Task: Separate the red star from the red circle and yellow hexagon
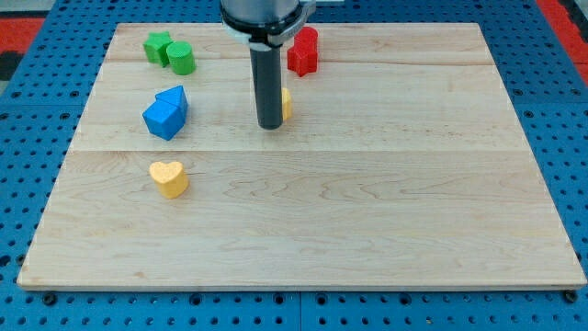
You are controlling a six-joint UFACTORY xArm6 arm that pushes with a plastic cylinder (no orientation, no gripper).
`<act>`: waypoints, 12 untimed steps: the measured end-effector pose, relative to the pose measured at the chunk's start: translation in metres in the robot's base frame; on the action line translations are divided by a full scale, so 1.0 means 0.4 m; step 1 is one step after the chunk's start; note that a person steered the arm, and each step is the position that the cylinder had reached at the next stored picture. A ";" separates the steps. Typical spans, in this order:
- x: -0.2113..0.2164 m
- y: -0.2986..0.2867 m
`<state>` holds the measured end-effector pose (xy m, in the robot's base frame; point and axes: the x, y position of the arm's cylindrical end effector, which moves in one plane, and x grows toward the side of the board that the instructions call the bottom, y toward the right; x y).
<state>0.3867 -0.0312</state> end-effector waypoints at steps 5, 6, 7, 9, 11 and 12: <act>-0.198 -0.028; -0.275 0.095; -0.313 0.122; -0.381 0.163; -0.382 0.099; -0.368 0.144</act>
<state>0.2395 0.0265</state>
